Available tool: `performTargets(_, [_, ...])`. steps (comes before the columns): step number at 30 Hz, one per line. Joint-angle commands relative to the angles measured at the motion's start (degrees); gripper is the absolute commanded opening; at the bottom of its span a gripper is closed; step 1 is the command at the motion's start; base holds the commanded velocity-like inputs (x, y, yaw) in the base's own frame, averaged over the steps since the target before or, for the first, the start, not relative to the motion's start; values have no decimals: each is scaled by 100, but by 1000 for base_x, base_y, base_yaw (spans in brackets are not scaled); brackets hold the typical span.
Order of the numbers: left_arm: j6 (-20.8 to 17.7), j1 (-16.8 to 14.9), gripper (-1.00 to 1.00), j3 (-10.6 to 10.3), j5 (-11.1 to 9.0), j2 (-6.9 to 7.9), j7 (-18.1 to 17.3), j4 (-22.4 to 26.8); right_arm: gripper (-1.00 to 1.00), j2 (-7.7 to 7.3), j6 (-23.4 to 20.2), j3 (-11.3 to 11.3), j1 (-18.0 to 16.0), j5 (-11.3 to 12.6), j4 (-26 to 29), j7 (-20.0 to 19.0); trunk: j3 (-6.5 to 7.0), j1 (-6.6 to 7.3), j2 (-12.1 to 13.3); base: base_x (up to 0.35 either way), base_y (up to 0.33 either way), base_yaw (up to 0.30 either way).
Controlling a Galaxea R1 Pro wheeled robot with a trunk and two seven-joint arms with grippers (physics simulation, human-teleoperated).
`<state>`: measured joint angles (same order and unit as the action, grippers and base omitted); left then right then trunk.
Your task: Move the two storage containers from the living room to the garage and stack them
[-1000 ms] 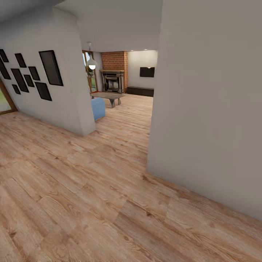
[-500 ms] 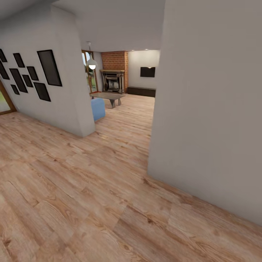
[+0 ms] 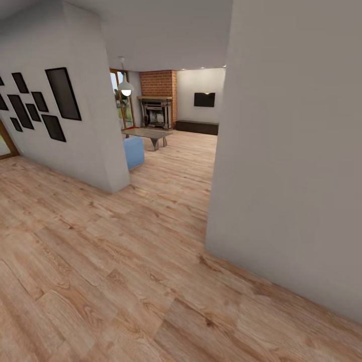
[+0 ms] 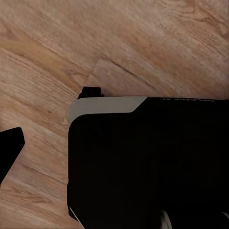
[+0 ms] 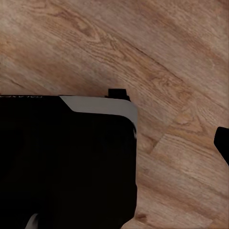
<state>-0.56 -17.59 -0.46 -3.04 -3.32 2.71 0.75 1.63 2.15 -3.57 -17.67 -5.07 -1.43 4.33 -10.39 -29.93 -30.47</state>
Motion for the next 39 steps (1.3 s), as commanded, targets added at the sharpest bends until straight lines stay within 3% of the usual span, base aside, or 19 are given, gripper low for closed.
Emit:
performTargets(1, [-6, -2, 100, -8, -31, -2, 16, 3, 100, 2, 22, -40, -6, -52, -15, 24, -9, -4, -8, 126, 0, 0])
performTargets(39, [3, -2, 100, -12, -21, -7, 17, -5, 100, -2, 37, -34, -6, -68, 11, 24, -9, -4, -8, 8, 0, 11])
